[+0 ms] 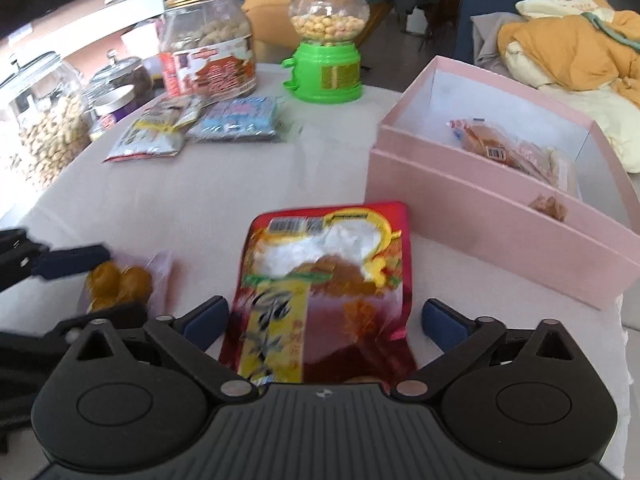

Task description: Organize snacks

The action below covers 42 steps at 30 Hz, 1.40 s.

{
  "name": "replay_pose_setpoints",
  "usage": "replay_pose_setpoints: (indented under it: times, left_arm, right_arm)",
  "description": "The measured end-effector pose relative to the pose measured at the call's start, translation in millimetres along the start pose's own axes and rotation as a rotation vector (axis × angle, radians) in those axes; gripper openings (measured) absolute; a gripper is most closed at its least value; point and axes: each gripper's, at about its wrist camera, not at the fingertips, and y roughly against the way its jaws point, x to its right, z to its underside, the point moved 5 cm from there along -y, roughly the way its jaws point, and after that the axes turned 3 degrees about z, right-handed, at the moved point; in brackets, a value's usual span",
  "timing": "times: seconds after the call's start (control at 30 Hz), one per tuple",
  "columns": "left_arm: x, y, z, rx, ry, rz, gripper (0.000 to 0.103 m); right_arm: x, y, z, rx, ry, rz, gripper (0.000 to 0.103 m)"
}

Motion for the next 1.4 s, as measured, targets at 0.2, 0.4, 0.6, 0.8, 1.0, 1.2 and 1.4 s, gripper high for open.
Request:
replay_pose_setpoints:
  times: [0.2,0.4,0.6,0.8,1.0,1.2,1.4]
  left_arm:
    - [-4.9,2.7,3.6,0.018,0.018,0.020,0.056]
    - [6.3,3.3,3.6,0.017,-0.057,-0.032,0.056]
    - [5.8,3.1,3.5,0.018,-0.060,-0.033,0.056]
    - [6.0,3.3,4.1,0.018,-0.062,-0.034,0.056]
    - [6.6,2.8,4.2,0.017,-0.062,-0.033,0.056]
    - [6.6,2.1,3.8,0.017,-0.064,-0.031,0.057]
    - [6.3,2.5,4.0,0.017,-0.063,-0.030,0.056]
  right_arm:
    - [8.8,48.7,23.7,0.006,-0.015,0.017,0.058]
    - [26.8,72.1,44.6,-0.003,-0.056,0.070,0.044]
    - [44.7,67.4,36.2,0.044,-0.322,-0.017,0.102]
    - [2.1,25.9,26.1,-0.061,-0.207,0.120,0.103]
    - [-15.2,18.6,21.2,-0.038,-0.194,0.158,0.103]
    - [-2.9,25.0,25.0,-0.033,-0.119,0.084,0.096]
    - [17.9,34.6,30.2,-0.057,-0.122,0.103,0.086]
